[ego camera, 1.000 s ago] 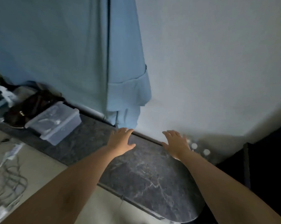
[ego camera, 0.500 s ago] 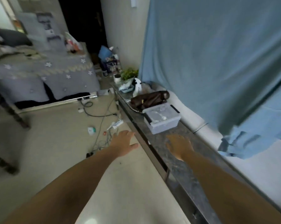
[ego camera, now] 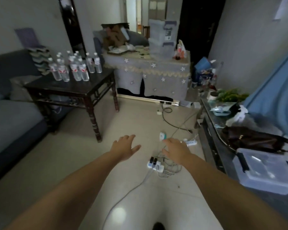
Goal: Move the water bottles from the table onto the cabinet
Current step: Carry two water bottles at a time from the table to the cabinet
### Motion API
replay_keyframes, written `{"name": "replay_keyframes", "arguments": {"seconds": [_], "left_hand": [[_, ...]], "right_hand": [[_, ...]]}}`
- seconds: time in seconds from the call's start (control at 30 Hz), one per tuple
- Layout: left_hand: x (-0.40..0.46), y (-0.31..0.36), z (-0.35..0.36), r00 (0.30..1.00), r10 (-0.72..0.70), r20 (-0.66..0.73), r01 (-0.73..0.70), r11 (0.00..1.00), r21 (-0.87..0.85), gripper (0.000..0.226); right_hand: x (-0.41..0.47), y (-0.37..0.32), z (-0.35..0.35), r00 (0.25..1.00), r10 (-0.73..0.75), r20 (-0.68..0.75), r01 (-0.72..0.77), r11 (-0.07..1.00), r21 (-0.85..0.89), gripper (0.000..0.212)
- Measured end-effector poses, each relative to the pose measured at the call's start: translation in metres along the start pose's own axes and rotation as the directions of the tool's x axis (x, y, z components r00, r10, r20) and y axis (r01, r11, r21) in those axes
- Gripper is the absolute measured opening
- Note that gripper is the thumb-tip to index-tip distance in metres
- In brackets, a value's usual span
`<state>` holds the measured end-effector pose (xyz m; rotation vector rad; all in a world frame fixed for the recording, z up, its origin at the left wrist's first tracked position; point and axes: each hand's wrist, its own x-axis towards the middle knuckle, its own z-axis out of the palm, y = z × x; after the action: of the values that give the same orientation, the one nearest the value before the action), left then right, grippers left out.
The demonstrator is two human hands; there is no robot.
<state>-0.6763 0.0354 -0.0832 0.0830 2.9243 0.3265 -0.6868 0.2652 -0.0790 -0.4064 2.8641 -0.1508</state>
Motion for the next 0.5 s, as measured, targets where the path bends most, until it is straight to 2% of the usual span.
{"name": "replay_keyframes", "arguments": {"seconds": [0.23, 0.5], "left_hand": [[0.083, -0.05, -0.031, 0.993, -0.109, -0.044, 0.111, 0.993, 0.032, 0.063], [0.182, -0.079, -0.065, 0.972, -0.228, -0.051, 0.229, 0.973, 0.022, 0.056]], "right_hand": [[0.133, -0.028, -0.021, 0.985, -0.175, 0.002, 0.175, 0.983, -0.046, 0.05], [0.271, -0.044, -0.064, 0.959, -0.278, 0.054, 0.282, 0.956, -0.082, 0.048]]}}
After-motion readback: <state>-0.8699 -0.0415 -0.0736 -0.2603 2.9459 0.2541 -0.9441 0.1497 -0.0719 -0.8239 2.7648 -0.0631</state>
